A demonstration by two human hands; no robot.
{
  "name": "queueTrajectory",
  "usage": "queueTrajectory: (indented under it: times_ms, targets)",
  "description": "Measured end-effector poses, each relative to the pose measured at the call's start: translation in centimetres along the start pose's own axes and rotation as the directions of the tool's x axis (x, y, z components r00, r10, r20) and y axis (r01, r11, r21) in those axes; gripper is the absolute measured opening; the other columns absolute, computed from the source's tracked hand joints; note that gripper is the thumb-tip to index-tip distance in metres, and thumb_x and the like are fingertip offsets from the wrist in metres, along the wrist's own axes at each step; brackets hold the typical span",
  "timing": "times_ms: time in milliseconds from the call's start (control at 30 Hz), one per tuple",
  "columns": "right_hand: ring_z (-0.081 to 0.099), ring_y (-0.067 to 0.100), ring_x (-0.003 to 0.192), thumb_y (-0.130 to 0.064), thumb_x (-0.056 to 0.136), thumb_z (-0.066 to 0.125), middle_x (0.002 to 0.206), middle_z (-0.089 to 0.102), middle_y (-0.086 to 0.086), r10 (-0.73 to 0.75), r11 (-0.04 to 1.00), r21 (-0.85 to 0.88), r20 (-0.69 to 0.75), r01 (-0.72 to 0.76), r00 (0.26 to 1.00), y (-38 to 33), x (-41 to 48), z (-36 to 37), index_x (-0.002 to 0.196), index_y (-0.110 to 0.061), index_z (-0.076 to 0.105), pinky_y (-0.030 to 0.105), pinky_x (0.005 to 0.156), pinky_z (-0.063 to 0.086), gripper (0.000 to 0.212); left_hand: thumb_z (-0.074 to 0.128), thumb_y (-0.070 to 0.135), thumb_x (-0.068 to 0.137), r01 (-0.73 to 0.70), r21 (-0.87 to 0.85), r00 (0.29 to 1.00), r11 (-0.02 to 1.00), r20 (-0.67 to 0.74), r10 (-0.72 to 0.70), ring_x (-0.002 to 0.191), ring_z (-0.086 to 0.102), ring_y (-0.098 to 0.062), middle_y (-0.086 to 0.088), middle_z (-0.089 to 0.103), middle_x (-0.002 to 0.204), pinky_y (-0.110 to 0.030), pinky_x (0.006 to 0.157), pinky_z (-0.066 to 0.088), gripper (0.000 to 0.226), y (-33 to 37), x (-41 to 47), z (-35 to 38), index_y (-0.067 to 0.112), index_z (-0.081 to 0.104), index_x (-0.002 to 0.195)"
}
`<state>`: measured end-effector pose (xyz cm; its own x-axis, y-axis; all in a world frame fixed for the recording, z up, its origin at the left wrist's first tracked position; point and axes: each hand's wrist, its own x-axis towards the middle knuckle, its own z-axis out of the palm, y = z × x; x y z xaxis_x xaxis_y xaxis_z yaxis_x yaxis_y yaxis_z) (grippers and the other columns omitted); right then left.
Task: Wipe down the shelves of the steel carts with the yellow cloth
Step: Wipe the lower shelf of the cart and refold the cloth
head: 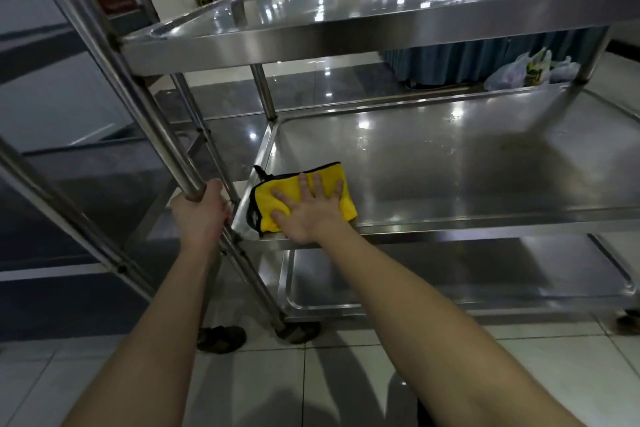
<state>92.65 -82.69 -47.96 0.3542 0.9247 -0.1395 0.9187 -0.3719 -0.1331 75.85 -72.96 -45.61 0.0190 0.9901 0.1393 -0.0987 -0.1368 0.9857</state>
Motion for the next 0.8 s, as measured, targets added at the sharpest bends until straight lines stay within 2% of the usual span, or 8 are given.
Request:
queueTrajectory:
  times_ms: [133,233,300,367,433,500,600,800]
  targets:
    - [-0.016,0.029,0.165,-0.073,0.105,0.014,0.180,-0.015,-0.004,-0.022,0.998,0.050,-0.003,0.022,1.000,6.1,-2.7,-0.6,0.164,-0.060,0.002,0.071,0.123,-0.017,0.062,0.069,0.023,0.084,-0.002,0.009,1.000,1.000,0.010,0.002,0.038,0.041,-0.014,0.004,0.040,0.045,-0.027,0.048,0.040,0.036,0.6,-0.5,0.1,0.023,0.042,0.060]
    - [-0.013,0.024,0.166,-0.074,0.104,0.014,0.180,-0.012,-0.009,0.083,0.995,0.054,-0.032,-0.081,0.996,14.2,-5.7,-1.2,0.163,-0.063,0.001,0.066,0.127,-0.013,0.062,0.074,0.038,0.086,0.024,0.116,1.000,0.993,-0.017,-0.023,0.050,0.058,-0.021,0.001,0.056,0.051,-0.037,0.063,0.051,0.038,1.2,-0.6,0.0,0.018,0.055,0.059]
    - [-0.013,0.023,0.166,-0.078,0.102,0.012,0.179,-0.013,-0.010,0.176,0.984,0.047,-0.039,-0.174,0.984,19.4,-7.6,-1.5,0.162,-0.064,-0.002,0.066,0.127,-0.012,0.064,0.081,0.049,0.089,0.014,0.206,0.994,0.978,-0.107,0.008,0.067,0.065,-0.011,0.006,0.067,0.074,-0.035,0.078,0.055,0.036,1.3,-1.4,-0.1,0.016,0.066,0.087]
    - [-0.014,0.025,0.166,-0.080,0.100,0.011,0.179,-0.014,-0.009,0.215,0.976,0.039,-0.036,-0.214,0.976,22.2,-8.7,-1.7,0.162,-0.063,-0.004,0.067,0.127,-0.011,0.066,0.087,0.049,0.084,-0.080,0.235,0.942,0.969,-0.301,0.151,0.078,0.062,-0.003,0.013,0.059,0.093,-0.030,0.087,0.053,0.056,0.6,-3.9,0.0,0.016,0.054,0.114]
    - [-0.014,0.027,0.166,-0.080,0.100,0.011,0.179,-0.014,-0.006,0.210,0.977,0.036,-0.040,-0.209,0.977,22.4,-9.0,-1.6,0.163,-0.061,-0.004,0.069,0.126,-0.012,0.068,0.083,0.044,0.087,-0.307,0.387,0.825,0.869,-0.346,0.446,0.095,0.058,-0.017,0.005,0.054,0.102,-0.035,0.091,0.049,0.052,-0.7,-8.0,1.3,0.016,0.052,0.118]
    - [-0.014,0.029,0.166,-0.079,0.101,0.012,0.180,-0.013,-0.004,0.210,0.977,0.034,-0.058,-0.209,0.976,21.8,-9.0,-1.5,0.164,-0.060,-0.003,0.071,0.124,-0.013,0.068,0.073,0.042,0.096,-0.527,0.494,0.776,0.692,-0.053,0.629,0.101,0.053,-0.024,-0.002,0.054,0.107,-0.035,0.092,0.042,0.037,-1.7,-11.4,4.6,0.016,0.056,0.115]
    - [-0.015,0.030,0.165,-0.076,0.103,0.014,0.180,-0.014,-0.002,0.203,0.979,0.034,-0.050,-0.201,0.978,21.2,-9.2,-1.7,0.165,-0.058,-0.003,0.074,0.123,-0.013,0.067,0.058,0.045,0.105,-0.672,0.482,0.737,0.562,0.366,0.568,0.105,0.057,-0.026,-0.004,0.061,0.110,-0.043,0.095,0.045,0.033,-1.1,-14.3,10.9,0.014,0.062,0.114]
    - [-0.015,0.030,0.165,-0.073,0.104,0.014,0.180,-0.013,-0.001,0.210,0.977,0.051,-0.052,-0.207,0.976,20.9,-9.1,-1.6,0.166,-0.056,-0.001,0.074,0.122,-0.015,0.066,0.040,0.040,0.113,-0.671,0.573,0.731,0.471,0.617,0.292,0.131,0.056,-0.033,-0.012,0.064,0.141,-0.046,0.113,0.042,0.045,-0.8,-14.6,19.7,0.011,0.063,0.139]
